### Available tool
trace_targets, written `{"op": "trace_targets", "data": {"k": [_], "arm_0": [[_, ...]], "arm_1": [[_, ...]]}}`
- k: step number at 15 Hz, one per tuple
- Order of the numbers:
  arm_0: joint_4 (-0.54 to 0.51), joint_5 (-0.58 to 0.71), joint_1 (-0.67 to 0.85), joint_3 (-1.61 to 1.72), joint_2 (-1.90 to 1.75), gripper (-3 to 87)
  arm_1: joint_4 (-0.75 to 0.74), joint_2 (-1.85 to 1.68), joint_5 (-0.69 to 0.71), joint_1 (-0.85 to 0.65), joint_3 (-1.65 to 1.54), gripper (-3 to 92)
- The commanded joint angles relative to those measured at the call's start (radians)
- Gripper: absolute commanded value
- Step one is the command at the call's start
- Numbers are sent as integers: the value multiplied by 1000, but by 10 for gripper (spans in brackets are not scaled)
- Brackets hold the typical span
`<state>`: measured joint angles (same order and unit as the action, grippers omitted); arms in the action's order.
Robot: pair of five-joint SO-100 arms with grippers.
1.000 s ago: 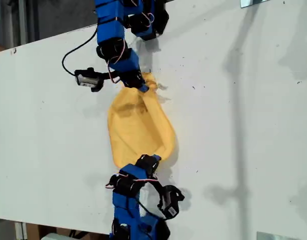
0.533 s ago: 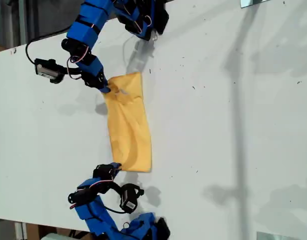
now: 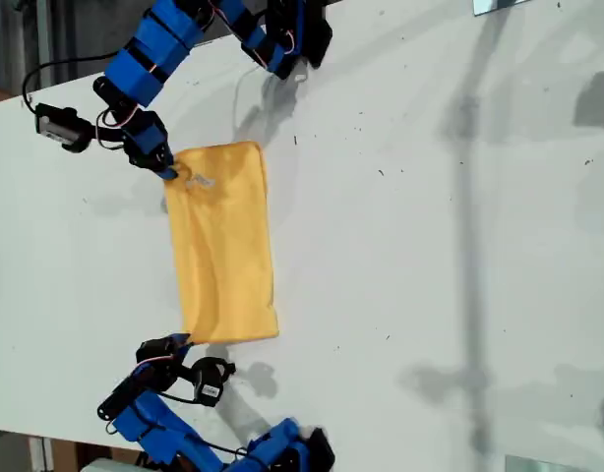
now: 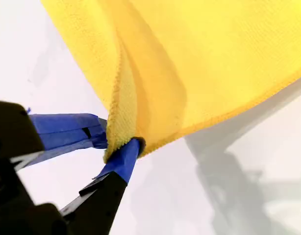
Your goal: Grasp corners of a square towel and fold twice.
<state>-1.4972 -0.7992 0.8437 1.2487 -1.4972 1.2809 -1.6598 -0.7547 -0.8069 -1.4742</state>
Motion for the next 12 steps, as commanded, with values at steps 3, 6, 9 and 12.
{"op": "trace_targets", "data": {"k": [3,6,9,12], "arm_0": [[-20,32,11,-34,104,-4],[-26,6,-78,-25,146,-4],[-28,-92,-178,64,57,-4],[2,-146,-267,132,38,-4]], "arm_1": [[-2,58,-5,-17,-23,0],[63,26,-37,48,-51,0],[150,8,-43,104,-64,0],[152,11,-63,153,-121,0]]}}
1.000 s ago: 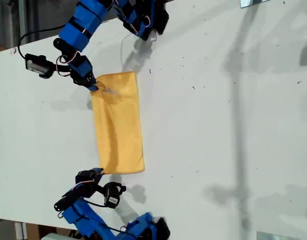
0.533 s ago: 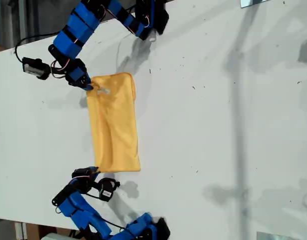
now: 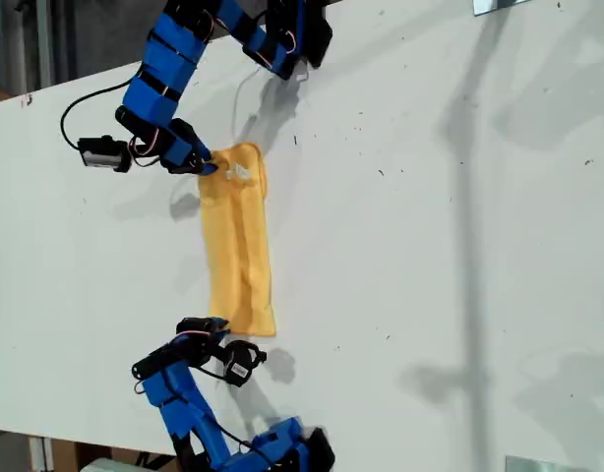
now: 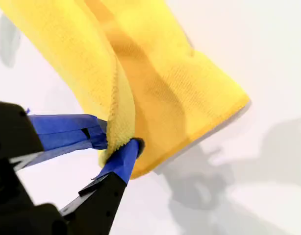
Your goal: Grasp corners of a square towel and fold twice.
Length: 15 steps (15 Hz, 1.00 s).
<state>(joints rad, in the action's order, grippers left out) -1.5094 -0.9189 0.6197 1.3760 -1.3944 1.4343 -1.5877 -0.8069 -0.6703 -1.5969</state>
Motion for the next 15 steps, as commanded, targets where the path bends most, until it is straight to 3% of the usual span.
{"op": "trace_targets", "data": {"k": [1,3,4,5,6,8,13,15], "arm_0": [[34,-44,-60,32,-81,-4],[44,-60,-97,52,-97,-4],[32,-69,-112,48,-98,-2],[8,-71,-127,34,-101,30],[-3,-86,-143,43,-132,46],[-9,-112,-167,87,-242,46],[-143,-95,-143,133,-505,46],[-94,-84,-137,201,-509,46]], "arm_1": [[-5,-60,-15,25,-15,0],[-20,-69,-17,32,-58,0],[-23,-80,-25,26,-83,72],[-25,-87,-25,21,-101,242],[-25,-100,-25,21,-112,334],[-8,-120,-25,28,-115,424],[9,-129,-15,-26,-124,454],[-8,-106,-12,-37,-121,454]]}}
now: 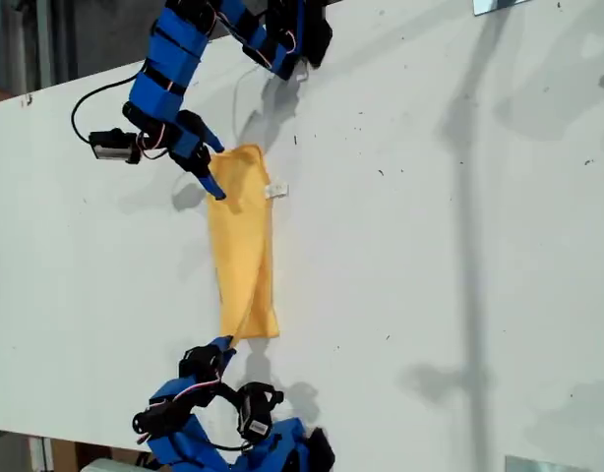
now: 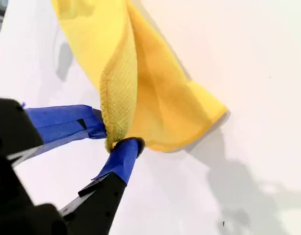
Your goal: Grasp corners of a square towel and fold twice.
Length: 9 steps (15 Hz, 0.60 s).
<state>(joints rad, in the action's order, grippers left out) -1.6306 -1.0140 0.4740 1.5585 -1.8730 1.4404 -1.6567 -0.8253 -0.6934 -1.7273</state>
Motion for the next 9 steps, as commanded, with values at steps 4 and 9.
{"op": "trace_targets", "data": {"k": [4,9], "arm_0": [[262,17,-20,77,198,46],[167,17,-18,-195,517,46]], "arm_1": [[-31,0,0,8,23,449],[-31,3,2,8,23,456]]}}
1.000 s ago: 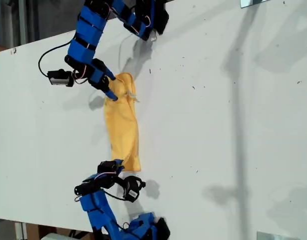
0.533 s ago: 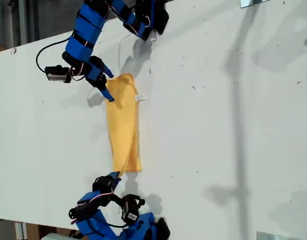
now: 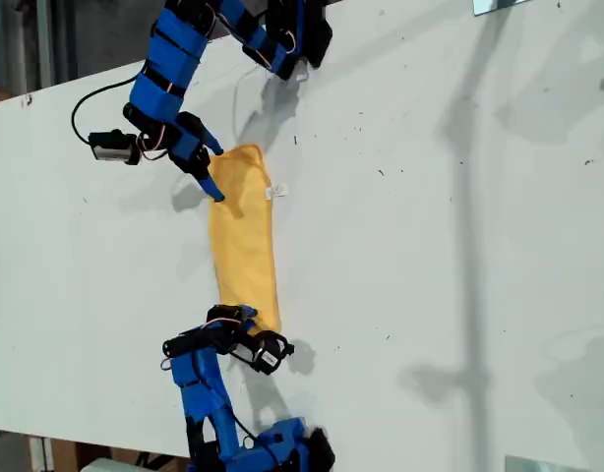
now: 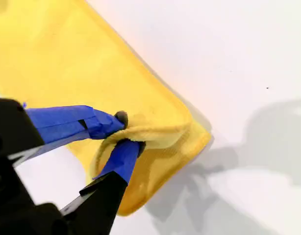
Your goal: Grasp corners of a square towel and fold twice.
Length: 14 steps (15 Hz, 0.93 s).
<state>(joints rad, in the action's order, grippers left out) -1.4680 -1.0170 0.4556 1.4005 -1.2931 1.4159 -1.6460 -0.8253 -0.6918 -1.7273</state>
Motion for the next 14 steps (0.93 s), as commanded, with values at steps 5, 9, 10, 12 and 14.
{"op": "trace_targets", "data": {"k": [5,9,10,12,14], "arm_0": [[3,57,-20,-32,-97,111],[34,89,-41,-26,-137,86],[18,98,-40,-41,-138,14],[-9,75,-32,-46,-153,180],[-15,87,-28,-44,-166,-2]], "arm_1": [[-14,-9,5,3,11,454],[-14,-23,6,2,11,452],[-12,-25,6,2,12,451],[-9,-25,6,2,15,451],[-8,-25,6,0,18,449]]}}
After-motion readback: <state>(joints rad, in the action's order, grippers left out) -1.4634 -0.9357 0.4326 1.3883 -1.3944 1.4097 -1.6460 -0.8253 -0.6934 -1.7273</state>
